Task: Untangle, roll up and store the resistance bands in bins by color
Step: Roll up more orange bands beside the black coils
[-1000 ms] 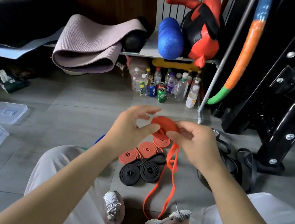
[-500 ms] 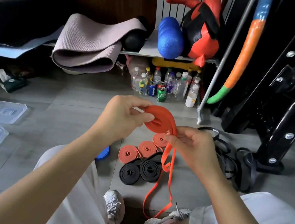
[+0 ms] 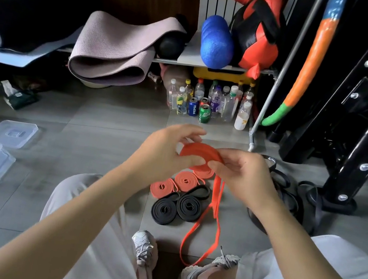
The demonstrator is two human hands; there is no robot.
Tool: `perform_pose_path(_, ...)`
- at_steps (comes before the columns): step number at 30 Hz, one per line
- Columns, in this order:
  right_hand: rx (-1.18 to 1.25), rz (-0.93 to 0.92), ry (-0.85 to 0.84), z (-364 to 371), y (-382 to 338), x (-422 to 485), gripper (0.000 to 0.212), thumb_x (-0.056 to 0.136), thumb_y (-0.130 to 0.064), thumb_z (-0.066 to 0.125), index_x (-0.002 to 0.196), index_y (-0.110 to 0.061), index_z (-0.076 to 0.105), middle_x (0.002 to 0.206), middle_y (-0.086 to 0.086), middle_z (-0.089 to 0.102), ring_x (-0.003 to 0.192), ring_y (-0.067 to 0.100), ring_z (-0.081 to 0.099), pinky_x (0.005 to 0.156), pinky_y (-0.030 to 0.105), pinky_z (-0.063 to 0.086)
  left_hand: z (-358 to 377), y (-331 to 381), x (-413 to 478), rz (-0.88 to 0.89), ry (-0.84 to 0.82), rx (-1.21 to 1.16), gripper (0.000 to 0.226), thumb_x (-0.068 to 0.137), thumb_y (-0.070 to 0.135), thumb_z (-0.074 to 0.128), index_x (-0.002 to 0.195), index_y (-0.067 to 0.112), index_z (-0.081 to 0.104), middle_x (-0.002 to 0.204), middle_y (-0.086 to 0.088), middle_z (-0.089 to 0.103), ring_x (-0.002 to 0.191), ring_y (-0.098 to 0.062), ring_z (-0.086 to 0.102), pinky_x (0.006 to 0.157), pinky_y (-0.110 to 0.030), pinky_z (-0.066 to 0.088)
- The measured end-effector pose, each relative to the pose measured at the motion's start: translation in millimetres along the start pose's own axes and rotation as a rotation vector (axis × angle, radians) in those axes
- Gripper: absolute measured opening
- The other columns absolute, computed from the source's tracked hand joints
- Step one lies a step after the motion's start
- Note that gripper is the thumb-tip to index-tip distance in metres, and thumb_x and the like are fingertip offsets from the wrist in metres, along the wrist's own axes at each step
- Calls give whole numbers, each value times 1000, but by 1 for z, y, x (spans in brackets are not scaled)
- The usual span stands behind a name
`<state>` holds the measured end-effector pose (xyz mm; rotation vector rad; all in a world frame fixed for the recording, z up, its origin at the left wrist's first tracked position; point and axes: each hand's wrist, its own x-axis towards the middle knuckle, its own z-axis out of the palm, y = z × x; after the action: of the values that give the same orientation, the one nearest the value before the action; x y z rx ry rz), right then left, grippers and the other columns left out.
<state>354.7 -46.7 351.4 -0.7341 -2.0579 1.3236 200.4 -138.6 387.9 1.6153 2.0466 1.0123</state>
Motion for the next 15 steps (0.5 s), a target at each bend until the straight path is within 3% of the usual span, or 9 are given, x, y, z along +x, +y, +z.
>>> perform_pose_path(3, -29, -11, -27, 3, -6, 3, 32, 75, -24, 70, 78, -56, 68, 86, -10, 74, 82, 8, 70, 83, 42, 55, -6, 10, 7, 100, -102, 354, 25, 81, 22, 68, 105, 26, 67, 95, 11, 67, 90, -14, 59, 80, -30, 45)
perform_pose_path(5, 13, -7, -10, 0, -7, 4, 36, 76, -15, 75, 77, -51, 69, 84, -12, 74, 82, 7, 70, 86, 40, 55, -11, 11, 10, 73, -62, 337, 20, 80, 22, 68, 100, 26, 69, 92, 10, 68, 89, -15, 60, 81, -31, 46)
perform_pose_path(10, 71, 48, 19, -8, -8, 7, 26, 72, -14, 79, 80, -37, 70, 85, -5, 75, 79, 13, 72, 80, 38, 57, -14, 10, 10, -55, 74, -88, 20, 74, 7, 76, 89, 21, 72, 77, 11, 68, 73, -7, 65, 75, -26, 53)
perform_pose_path(13, 123, 52, 47, -9, -10, 9, 25, 72, -12, 78, 81, -34, 69, 76, -12, 73, 73, 7, 70, 71, 24, 56, -10, 10, 6, -128, 137, -427, 27, 77, -2, 71, 87, 23, 68, 80, 4, 70, 68, -8, 67, 64, -24, 57)
perform_pose_path(15, 177, 53, 55, -6, -12, 9, 23, 73, -12, 77, 82, -31, 69, 71, -15, 72, 70, 2, 69, 68, 17, 52, -6, 9, 3, -193, 194, -672, 22, 82, 0, 65, 93, 19, 67, 83, -1, 71, 72, -13, 68, 66, -27, 58)
